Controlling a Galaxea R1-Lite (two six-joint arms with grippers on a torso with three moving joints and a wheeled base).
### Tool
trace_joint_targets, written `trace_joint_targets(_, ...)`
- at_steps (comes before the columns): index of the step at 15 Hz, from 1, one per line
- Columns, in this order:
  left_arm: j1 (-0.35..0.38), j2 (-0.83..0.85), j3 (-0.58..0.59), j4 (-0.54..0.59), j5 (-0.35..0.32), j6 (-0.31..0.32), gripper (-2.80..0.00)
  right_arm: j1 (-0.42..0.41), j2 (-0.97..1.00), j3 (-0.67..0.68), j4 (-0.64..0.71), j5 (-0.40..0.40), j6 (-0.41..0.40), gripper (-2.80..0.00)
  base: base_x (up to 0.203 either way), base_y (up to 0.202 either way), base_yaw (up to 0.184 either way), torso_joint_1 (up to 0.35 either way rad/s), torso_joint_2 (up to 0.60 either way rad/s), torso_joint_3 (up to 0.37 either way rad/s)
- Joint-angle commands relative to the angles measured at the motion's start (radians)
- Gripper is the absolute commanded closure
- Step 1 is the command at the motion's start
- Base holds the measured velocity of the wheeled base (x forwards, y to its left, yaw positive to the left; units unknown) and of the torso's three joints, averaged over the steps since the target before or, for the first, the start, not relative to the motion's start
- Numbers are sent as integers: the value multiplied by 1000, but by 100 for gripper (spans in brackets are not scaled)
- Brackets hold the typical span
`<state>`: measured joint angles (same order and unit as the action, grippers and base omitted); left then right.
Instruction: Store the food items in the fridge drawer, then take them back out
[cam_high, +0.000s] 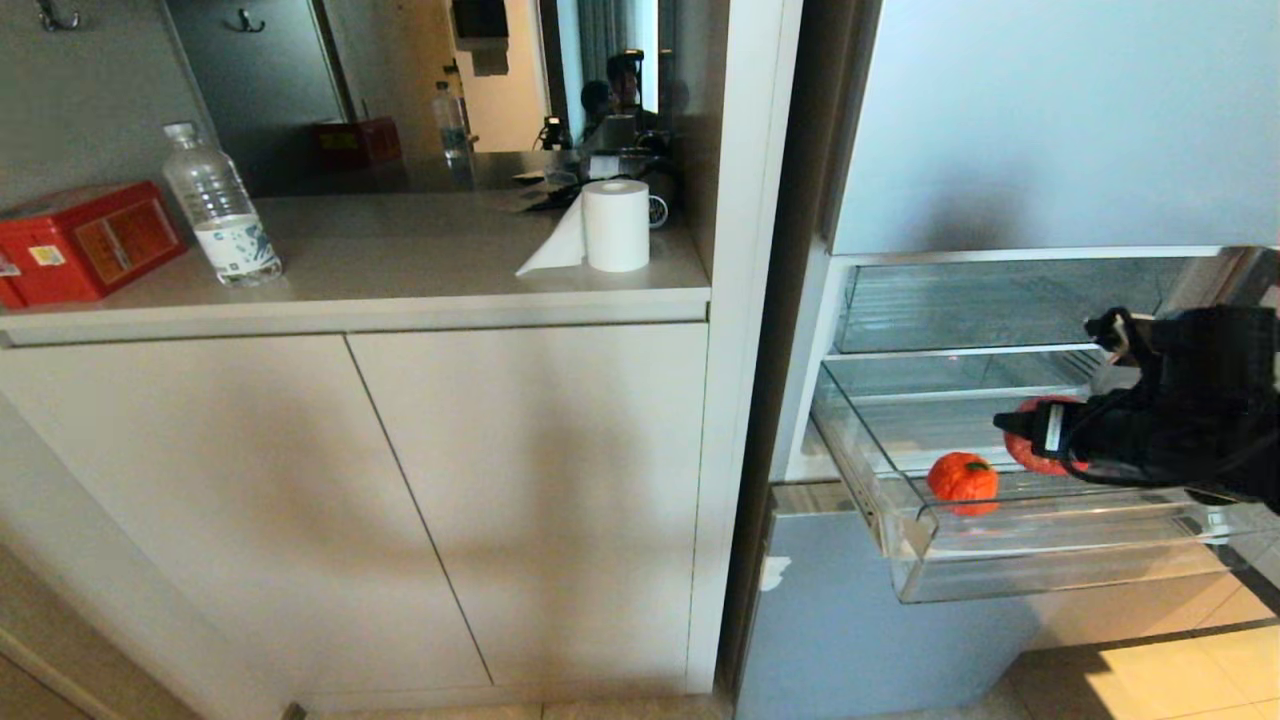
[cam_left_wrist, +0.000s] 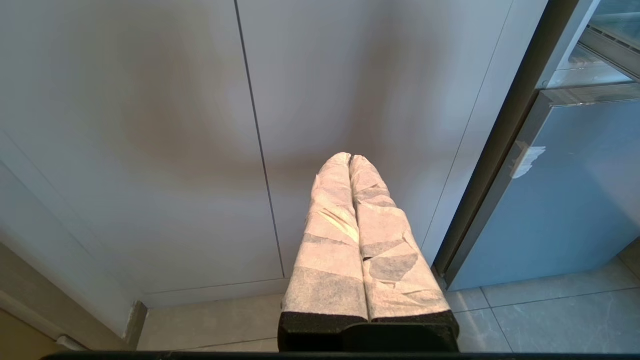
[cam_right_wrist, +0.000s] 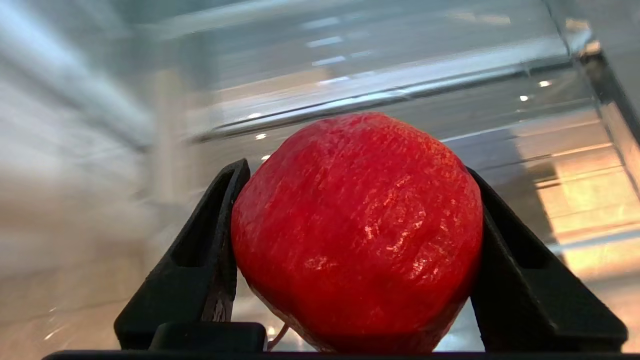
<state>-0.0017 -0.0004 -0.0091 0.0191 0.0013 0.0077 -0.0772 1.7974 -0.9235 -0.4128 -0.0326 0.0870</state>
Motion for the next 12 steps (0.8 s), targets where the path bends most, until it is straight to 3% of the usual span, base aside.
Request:
trace_joint_targets(1,0,0,0,-1,0,0,0,-41,173,-76,-10,-2,15,0,0,0,0,0,0,0)
trace_joint_targets(6,0,0,0,-1,0,0,0,-118,305,-227,-9,-7,43,0,0,0,0,0,0,0)
trace_joint_targets(10,0,0,0,1,0,0,0,-125,358,-285,-6,-38,42,0,0,0,0,0,0,0)
trace_joint_targets(11,0,0,0,1,0,0,0,-125,363,-301,-4,-39,42,-280,0,0,0,0,0,0)
trace_joint_targets(12,0,0,0,1,0,0,0,-125,366,-322,-3,-40,42,-280,0,0,0,0,0,0)
